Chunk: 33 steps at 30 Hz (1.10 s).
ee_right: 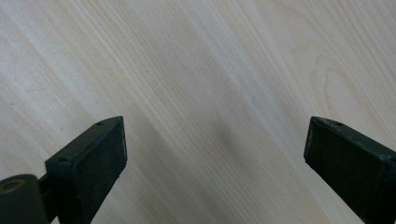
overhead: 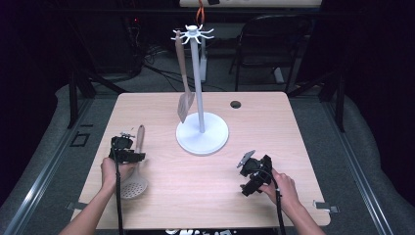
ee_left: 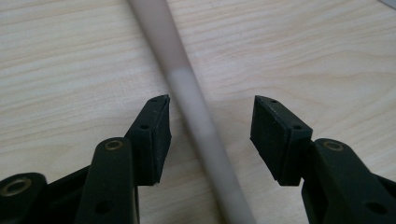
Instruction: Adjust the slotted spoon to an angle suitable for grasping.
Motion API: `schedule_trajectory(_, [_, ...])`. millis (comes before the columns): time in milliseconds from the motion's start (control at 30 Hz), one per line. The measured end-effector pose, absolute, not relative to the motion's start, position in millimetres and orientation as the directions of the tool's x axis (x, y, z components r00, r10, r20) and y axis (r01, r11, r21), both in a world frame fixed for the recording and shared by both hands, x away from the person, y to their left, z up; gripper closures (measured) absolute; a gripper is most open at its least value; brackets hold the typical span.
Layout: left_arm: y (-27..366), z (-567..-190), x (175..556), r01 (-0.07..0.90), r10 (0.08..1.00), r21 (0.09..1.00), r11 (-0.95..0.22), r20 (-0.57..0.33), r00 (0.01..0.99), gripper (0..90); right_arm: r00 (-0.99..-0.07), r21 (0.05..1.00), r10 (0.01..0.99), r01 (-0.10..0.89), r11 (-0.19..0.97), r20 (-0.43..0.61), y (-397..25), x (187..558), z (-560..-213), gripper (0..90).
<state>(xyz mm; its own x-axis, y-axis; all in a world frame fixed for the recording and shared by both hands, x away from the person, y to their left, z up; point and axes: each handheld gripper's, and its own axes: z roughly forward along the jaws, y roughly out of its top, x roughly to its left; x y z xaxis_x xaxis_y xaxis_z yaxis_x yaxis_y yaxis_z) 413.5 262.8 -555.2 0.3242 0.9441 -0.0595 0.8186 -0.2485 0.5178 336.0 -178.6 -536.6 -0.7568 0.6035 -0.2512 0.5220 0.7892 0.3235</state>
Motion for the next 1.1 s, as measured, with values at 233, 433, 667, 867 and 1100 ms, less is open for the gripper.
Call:
schedule_trajectory(233, [262.2,-560.8,414.7,0.818,0.937,0.494,-0.294,-0.019,0.348,63.9,-0.757,0.329,0.607,0.525,0.785,-0.241,-178.2,335.0,-536.5,5.6])
schedule_trajectory(433, [260.7,-559.8,414.2,0.813,0.930,0.498,-0.302,-0.032,0.365,65.9,-0.758,0.318,0.602,0.523,0.791,-0.251,-177.9,335.0,-536.1,5.7])
schedule_trajectory(667, [255.4,-557.9,412.9,0.807,0.919,0.487,-0.334,-0.022,0.394,68.5,-0.758,0.318,0.603,0.524,0.790,-0.250,-177.9,334.9,-536.0,5.7])
schedule_trajectory(867, [253.3,-556.3,411.2,0.803,0.905,0.472,-0.364,-0.026,0.425,70.3,-0.758,0.323,0.605,0.525,0.787,-0.242,-178.1,335.3,-537.6,5.7])
schedule_trajectory(1100, [250.9,-553.8,407.8,0.814,0.899,0.444,-0.375,-0.039,0.435,73.1,-0.758,0.319,0.606,0.527,0.787,-0.241,-178.4,335.0,-537.2,5.8])
